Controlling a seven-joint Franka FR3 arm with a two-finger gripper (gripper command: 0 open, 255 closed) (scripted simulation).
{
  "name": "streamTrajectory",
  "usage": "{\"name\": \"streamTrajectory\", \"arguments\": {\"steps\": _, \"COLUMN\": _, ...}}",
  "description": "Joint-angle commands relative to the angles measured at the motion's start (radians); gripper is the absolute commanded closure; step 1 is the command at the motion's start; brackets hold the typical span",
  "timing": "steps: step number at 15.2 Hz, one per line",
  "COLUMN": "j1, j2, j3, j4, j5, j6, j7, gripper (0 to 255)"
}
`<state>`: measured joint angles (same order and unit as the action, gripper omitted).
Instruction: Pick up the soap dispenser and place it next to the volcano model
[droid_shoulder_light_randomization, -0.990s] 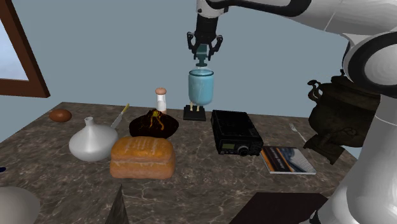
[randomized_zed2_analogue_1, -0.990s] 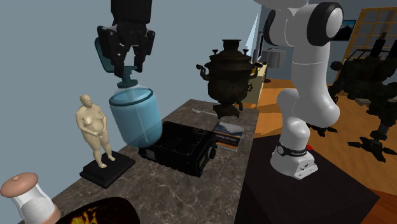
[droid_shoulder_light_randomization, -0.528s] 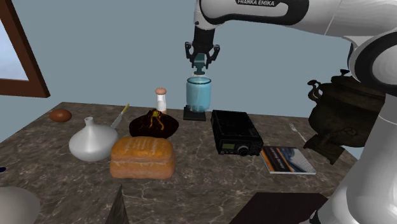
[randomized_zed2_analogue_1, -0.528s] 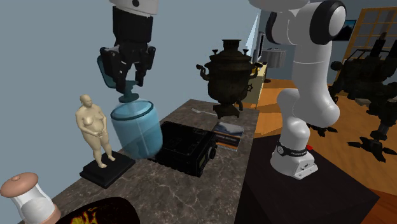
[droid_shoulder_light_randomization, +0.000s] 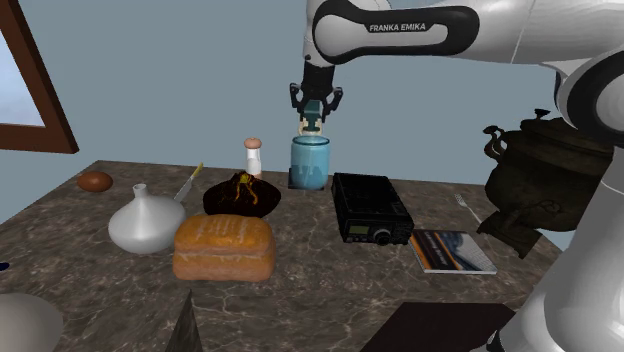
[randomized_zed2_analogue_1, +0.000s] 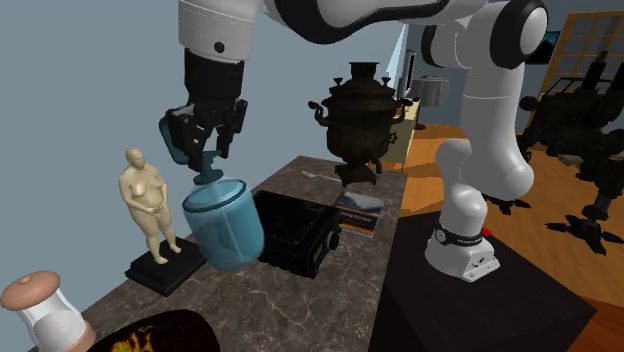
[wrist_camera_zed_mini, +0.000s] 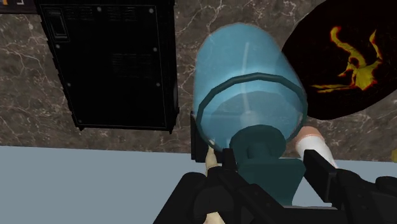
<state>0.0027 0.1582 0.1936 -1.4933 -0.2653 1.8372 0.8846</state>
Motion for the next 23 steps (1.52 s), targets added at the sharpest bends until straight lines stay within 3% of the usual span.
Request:
{"name": "streamTrajectory", "arguments": {"steps": 1, "j1": -0.002, "j2": -0.004, "j3": -0.001, "j4": -0.033, "j5": -0.001, "j6": 0.03, "j7": 0.005, "gripper": 255}}
{"name": "streamTrajectory", "arguments": {"steps": 23, "j1": -0.01, "j2": 0.012, "j3": -0.011, "j4": -0.304, "j5": -0.037, "j6": 0.31, "j7": 0.076, "gripper": 255}}
